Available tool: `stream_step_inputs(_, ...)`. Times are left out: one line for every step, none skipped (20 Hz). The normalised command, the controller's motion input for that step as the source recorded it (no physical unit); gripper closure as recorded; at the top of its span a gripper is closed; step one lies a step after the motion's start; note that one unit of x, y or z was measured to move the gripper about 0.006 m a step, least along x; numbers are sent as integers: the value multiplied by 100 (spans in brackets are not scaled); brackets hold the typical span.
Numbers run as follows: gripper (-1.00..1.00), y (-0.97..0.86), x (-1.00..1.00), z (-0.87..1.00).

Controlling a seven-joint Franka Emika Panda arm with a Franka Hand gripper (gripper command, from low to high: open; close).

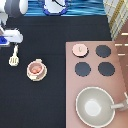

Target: Take the lid off the pot, put the pot on the plate, and use the tool to push the pot to the front of the table.

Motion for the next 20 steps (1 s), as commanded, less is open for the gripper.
stream_step_inputs(-100,-59,-60,-33)
stream_step_inputs(-100,-54,-57,-36)
stream_step_inputs(-100,-48,-53,-40)
stream_step_inputs(-100,-40,-42,-38)
stream_step_inputs(-100,-33,-34,-37)
stream_step_inputs(-100,-31,-21,-32)
stream_step_inputs(-100,-34,-22,-32)
stream_step_inputs(-100,-35,-21,-33)
stream_step_inputs(-100,-33,-24,-37)
stream_step_inputs(-100,-27,-27,-42)
stream_step_inputs(-100,-18,-31,-48)
stream_step_inputs(-100,-10,-39,-54)
stream_step_inputs(-100,-4,-42,-55)
stream_step_inputs(-100,-3,-41,-55)
stream_step_inputs(-100,-5,-37,-50)
stream_step_inputs(-100,0,-34,-52)
stream_step_inputs(-100,0,-24,-50)
stream_step_inputs(-100,7,-24,-53)
stream_step_inputs(-100,8,-31,-57)
stream_step_inputs(-100,7,-39,-63)
